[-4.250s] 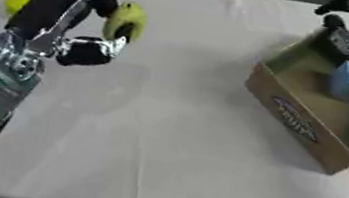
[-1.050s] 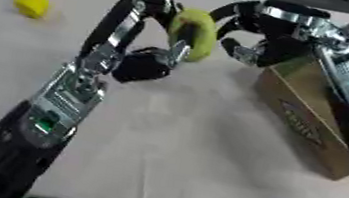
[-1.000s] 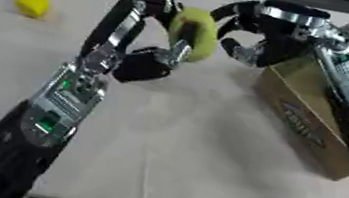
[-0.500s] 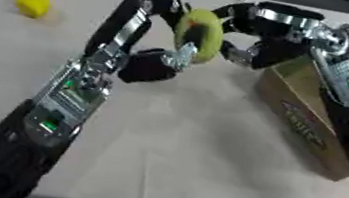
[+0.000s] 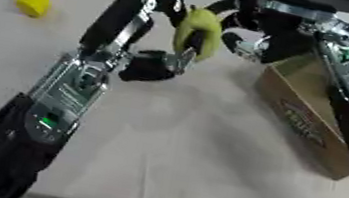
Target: Pick up the objects with one hand, pass them to the other hand, and then place them into the box on the other side of the table.
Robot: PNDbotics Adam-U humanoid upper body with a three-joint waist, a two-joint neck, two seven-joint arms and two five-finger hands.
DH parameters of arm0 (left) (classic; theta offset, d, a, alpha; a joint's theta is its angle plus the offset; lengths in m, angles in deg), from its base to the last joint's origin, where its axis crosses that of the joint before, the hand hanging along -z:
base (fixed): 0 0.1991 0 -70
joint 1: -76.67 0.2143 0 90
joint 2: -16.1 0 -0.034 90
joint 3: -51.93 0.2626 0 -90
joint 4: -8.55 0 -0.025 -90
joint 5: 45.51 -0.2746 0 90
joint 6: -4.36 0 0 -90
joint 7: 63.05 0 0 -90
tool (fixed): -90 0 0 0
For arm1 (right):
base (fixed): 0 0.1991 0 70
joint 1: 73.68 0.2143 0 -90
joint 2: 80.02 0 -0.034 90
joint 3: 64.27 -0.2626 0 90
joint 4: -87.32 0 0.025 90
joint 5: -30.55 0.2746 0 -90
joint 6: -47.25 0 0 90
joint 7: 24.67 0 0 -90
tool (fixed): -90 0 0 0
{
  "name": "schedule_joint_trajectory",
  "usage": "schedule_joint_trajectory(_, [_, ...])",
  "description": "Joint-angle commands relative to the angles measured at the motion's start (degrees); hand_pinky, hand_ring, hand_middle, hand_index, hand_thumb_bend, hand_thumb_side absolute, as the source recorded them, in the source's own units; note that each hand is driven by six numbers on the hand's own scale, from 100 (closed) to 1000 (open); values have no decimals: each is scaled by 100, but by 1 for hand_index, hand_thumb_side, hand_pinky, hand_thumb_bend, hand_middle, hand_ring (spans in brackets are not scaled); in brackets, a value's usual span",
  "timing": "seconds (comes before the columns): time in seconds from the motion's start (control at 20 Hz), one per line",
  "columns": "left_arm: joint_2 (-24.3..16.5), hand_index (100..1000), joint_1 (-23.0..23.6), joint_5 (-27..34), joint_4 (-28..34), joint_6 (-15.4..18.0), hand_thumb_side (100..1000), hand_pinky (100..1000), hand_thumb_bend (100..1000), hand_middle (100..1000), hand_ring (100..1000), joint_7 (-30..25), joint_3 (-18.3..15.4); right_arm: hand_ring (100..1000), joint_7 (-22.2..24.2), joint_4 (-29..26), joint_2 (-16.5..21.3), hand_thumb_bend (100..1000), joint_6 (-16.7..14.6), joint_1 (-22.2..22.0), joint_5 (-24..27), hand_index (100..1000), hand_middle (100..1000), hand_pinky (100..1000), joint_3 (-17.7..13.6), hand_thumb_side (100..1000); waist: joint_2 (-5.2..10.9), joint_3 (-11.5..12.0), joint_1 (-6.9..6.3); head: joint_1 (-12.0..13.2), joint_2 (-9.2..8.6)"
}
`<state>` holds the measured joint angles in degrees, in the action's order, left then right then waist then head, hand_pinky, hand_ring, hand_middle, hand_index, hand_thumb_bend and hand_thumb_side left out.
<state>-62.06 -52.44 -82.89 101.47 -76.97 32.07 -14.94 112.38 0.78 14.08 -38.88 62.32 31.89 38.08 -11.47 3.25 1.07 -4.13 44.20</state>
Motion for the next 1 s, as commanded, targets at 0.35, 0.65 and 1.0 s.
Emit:
schedule_joint_trajectory(0.35, [16, 454, -81, -263, -21, 34, 304, 592, 100, 404, 472, 181, -35, 835, 469, -336, 195, 100, 398, 61, 395, 900, 951, 1000, -12, 221, 83, 2, 48, 28, -8])
schedule_joint_trajectory(0.65, [72, 453, -117, -264, -65, 45, 303, 592, 100, 404, 471, 200, -22, 844, 491, -385, 197, 100, 357, 75, 432, 916, 954, 1000, 15, 234, 63, 14, 59, 41, -8])
schedule_joint_trajectory(1.0, [147, 450, -166, -304, -125, 52, 291, 588, 100, 401, 468, 173, 2, 845, 492, -343, 165, 100, 260, 107, 418, 915, 954, 1000, 86, 266, 47, 32, 70, 40, -8])
